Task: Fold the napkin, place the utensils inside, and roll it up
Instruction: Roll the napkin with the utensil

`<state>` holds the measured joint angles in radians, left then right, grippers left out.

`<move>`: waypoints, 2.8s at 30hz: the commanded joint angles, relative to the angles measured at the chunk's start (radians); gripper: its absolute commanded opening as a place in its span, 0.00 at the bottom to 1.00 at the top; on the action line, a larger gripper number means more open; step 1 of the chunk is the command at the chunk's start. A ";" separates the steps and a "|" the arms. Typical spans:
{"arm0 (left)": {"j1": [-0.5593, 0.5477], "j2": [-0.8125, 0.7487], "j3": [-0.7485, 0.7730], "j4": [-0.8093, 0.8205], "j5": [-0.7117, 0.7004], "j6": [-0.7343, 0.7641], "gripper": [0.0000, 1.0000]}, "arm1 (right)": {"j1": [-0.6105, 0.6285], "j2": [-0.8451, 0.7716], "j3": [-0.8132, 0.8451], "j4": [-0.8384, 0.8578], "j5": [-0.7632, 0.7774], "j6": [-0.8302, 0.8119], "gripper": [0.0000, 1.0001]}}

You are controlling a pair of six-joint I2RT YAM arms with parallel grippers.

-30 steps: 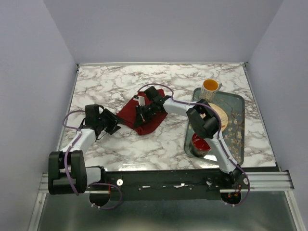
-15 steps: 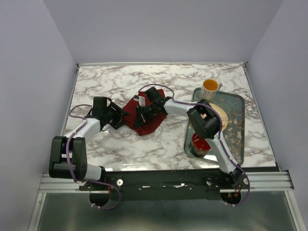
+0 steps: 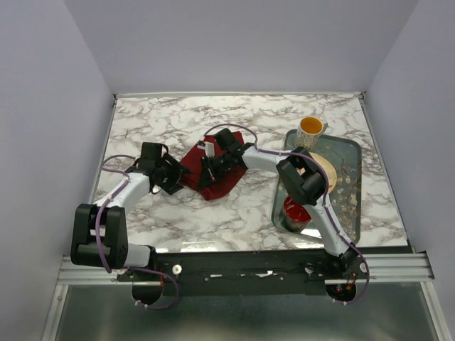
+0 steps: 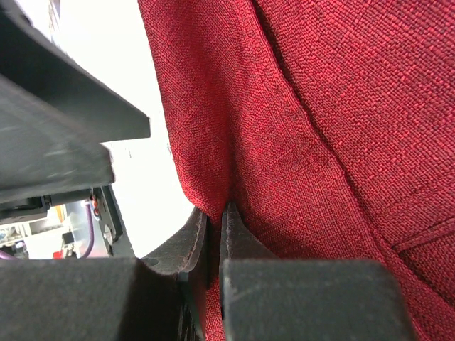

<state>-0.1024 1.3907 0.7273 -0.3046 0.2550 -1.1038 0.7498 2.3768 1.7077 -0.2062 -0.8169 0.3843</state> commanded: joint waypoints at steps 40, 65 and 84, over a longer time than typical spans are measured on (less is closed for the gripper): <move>-0.062 0.202 0.126 -0.030 -0.198 0.077 0.47 | 0.013 -0.030 -0.030 -0.021 0.094 -0.093 0.01; -0.194 0.301 0.279 -0.217 -0.235 0.157 0.00 | 0.082 -0.195 0.009 -0.223 0.461 -0.257 0.46; -0.197 0.228 0.215 -0.211 -0.214 0.007 0.00 | 0.253 -0.347 -0.272 -0.006 0.677 -0.177 0.78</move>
<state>-0.2947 1.6527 0.9588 -0.4953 0.0341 -1.0527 0.9417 2.0605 1.5131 -0.3107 -0.2794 0.2184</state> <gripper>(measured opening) 0.023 0.786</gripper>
